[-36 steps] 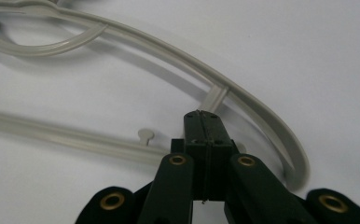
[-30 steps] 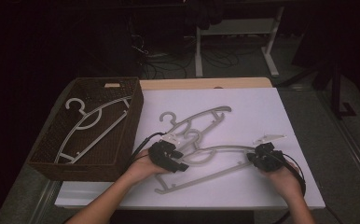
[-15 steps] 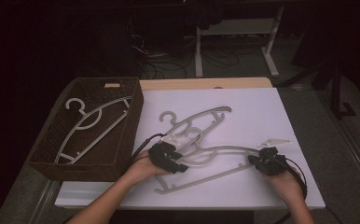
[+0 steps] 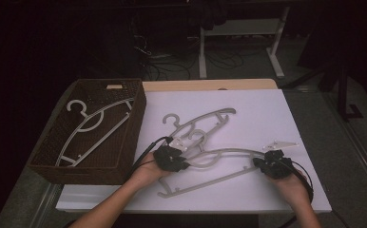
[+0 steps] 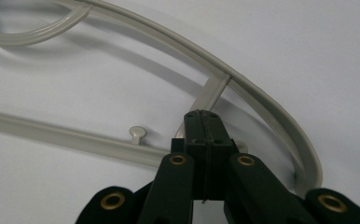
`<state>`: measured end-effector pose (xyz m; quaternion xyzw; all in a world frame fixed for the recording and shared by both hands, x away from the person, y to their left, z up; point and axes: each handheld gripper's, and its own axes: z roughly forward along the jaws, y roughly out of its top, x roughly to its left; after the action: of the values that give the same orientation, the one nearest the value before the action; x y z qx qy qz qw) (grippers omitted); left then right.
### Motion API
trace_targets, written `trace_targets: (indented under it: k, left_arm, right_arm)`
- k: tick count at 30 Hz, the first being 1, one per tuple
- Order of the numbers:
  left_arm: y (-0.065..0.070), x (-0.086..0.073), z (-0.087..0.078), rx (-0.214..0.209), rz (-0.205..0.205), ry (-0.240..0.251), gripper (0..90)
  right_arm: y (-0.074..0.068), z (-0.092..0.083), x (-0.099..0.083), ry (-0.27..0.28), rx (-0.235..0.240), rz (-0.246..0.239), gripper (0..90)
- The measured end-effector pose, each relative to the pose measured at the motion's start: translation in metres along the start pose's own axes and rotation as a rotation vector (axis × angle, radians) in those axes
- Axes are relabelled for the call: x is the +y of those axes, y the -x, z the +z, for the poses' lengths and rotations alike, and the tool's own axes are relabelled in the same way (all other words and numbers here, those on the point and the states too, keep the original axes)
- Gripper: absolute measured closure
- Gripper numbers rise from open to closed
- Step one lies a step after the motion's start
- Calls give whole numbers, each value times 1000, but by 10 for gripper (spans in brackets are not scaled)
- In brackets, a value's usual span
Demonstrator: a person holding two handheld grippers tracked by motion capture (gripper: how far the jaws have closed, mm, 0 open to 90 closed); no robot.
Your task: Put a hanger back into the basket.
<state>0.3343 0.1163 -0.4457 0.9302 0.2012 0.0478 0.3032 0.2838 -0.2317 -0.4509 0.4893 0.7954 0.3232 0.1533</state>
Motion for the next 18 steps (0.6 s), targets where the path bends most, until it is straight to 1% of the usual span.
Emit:
trace_targets:
  k: [1, 2, 3, 5, 6, 7, 8, 9, 11, 14, 18]
  left_arm:
    - [0, 0, -1, 0, -2, -3, 806]
    - [1, 1, -2, 3, -13, -1, 808]
    - [1, 1, -2, 3, -13, -1, 810]
    - [1, 2, -4, 14, -26, 7, 813]
    - [1, 2, -5, 14, -31, 17, 819]
    - [0, 3, -6, 14, -33, 18, 819]
    - [-1, 3, -8, 11, -40, 28, 820]
    - [-1, 4, -10, 10, -45, 33, 820]
    - [-2, 6, -13, 20, -57, 45, 821]
    - [-3, 11, -23, 42, -81, 74, 822]
    - [-8, 16, -37, 61, -123, 102, 823]
  right_arm:
    - [-1, -1, 0, 3, -2, -3, 896]
    - [-1, -1, 0, 4, -5, -8, 896]
    - [-1, -1, 0, 4, -5, -8, 896]
    - [-1, -2, 0, 9, -13, -15, 894]
    - [-2, -3, 1, 10, -17, -17, 882]
    - [-2, -4, 2, 14, -23, -22, 826]
    - [-1, -9, 4, 48, 5, -2, 757]
    - [-1, -9, 4, 48, 5, -2, 757]
    - [-2, -16, 6, 86, 24, 7, 697]
    - [-7, -27, 11, 141, 58, 0, 621]
    - [-13, -37, 13, 175, 93, -19, 527]
